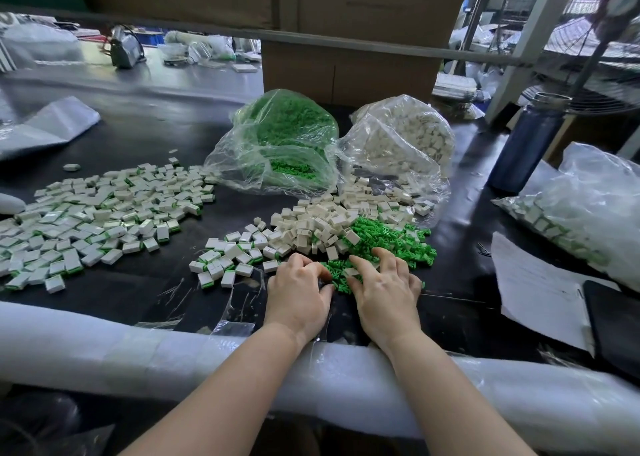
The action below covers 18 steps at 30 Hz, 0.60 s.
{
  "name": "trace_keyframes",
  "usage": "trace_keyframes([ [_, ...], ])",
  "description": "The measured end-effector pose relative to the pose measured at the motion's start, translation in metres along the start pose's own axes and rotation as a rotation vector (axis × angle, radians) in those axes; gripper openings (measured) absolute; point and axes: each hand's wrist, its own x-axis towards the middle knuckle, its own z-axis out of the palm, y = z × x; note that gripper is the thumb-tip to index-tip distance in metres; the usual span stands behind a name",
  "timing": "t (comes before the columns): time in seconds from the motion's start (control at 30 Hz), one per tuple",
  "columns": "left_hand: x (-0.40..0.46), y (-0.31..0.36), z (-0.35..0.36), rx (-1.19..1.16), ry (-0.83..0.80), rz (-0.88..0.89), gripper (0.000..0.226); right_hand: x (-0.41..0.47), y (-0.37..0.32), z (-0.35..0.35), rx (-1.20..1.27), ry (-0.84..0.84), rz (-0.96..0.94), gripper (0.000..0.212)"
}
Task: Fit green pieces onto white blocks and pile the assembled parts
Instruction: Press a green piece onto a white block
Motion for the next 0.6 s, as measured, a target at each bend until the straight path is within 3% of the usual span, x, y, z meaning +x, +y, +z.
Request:
trace_keyframes([
  [0.27,-0.0003,0.0011,-0.0012,-0.028,0.007,0.008,0.018,-0.002,-0.0002,-0.001,0.023,0.131,-0.027,0.017],
  [0.6,-0.0014,0.0021,-0.0031,-0.06,0.006,0.016,0.019,-0.0042,-0.0005,-0.0013,0.028,0.127,-0.062,0.022],
])
